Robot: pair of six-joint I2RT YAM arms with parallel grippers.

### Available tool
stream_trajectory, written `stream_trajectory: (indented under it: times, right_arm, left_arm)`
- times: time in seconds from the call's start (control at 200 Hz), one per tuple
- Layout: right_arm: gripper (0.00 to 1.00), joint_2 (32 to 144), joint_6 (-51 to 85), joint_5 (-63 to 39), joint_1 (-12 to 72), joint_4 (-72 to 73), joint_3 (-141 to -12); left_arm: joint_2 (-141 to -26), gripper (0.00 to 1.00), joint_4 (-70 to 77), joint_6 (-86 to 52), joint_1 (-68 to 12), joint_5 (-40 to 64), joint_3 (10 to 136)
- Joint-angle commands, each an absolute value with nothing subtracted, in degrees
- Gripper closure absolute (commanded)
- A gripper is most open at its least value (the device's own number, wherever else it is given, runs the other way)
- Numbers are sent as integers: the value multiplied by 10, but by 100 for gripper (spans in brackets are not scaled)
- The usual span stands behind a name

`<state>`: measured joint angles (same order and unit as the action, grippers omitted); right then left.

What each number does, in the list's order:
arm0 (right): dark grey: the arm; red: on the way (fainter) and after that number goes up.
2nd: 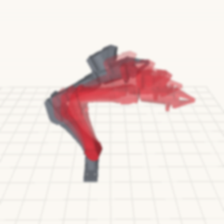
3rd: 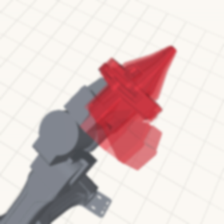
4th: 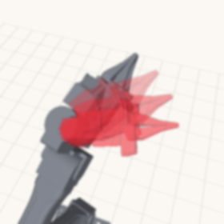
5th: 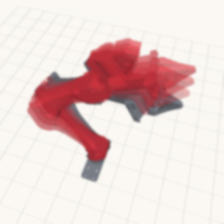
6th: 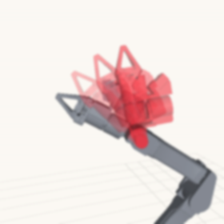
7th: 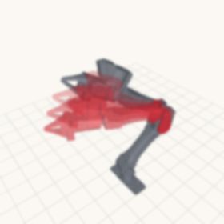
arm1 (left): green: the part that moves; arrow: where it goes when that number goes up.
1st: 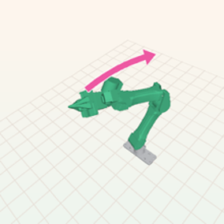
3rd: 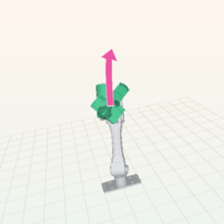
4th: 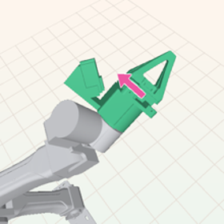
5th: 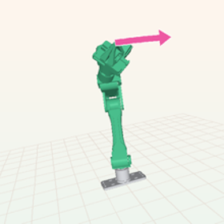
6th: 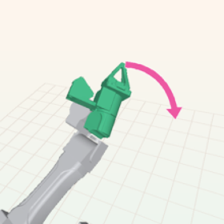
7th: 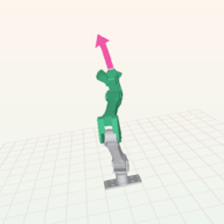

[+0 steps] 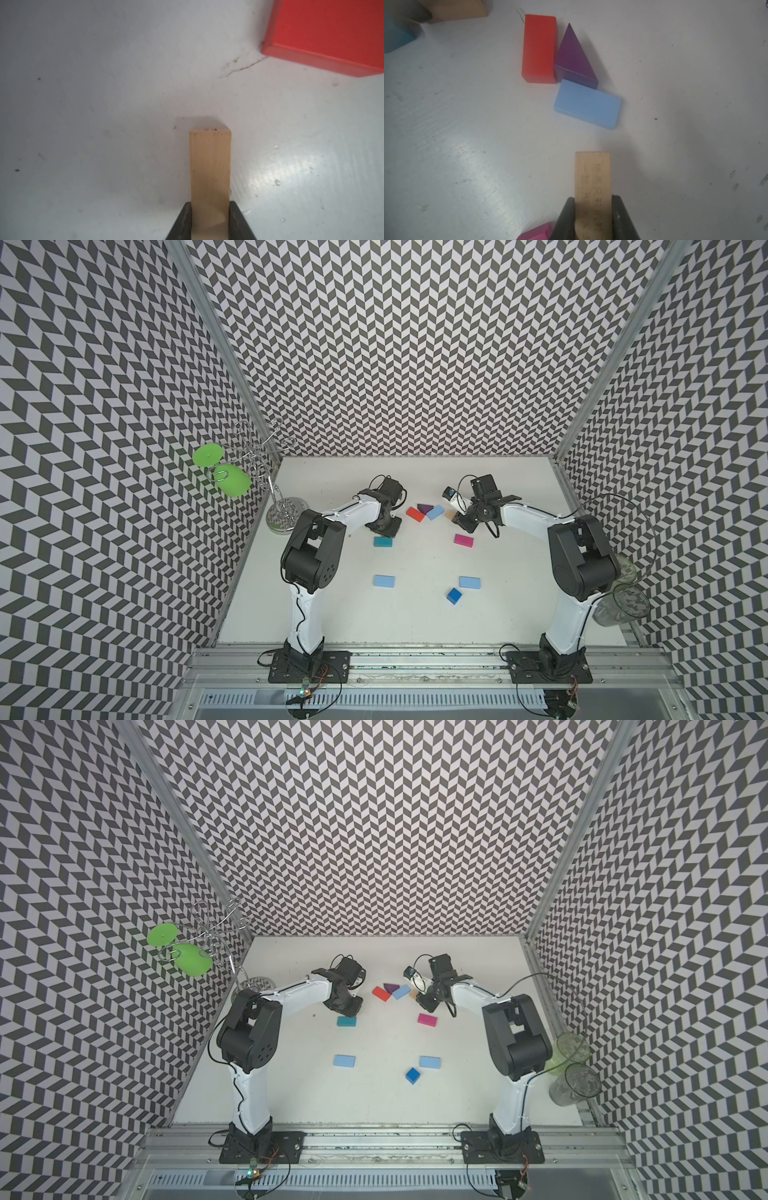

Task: Assemble a heart with building blocks
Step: Assemble the building block at the center of the board.

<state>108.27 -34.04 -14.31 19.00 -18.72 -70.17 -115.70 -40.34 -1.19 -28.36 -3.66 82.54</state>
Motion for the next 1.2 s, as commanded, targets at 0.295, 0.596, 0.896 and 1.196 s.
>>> stream_trajectory:
  times: [0.295,0.596,0.896,1.196]
  right_arm:
    - [100,1116,-305,-134,193,-195,-719]
    - [100,1142,-299,-139,194,-202,-738]
    - [100,1162,-297,-144,194,-206,-752]
    - [100,1170,-298,-146,195,-208,-756]
  left_arm:
    - [-1174,68,-382,14,-303,-31,852]
    - [-1205,67,-379,23,-304,-26,887]
    - [-1218,68,-380,32,-304,-32,901]
    - [-1208,56,-404,34,-302,-49,902]
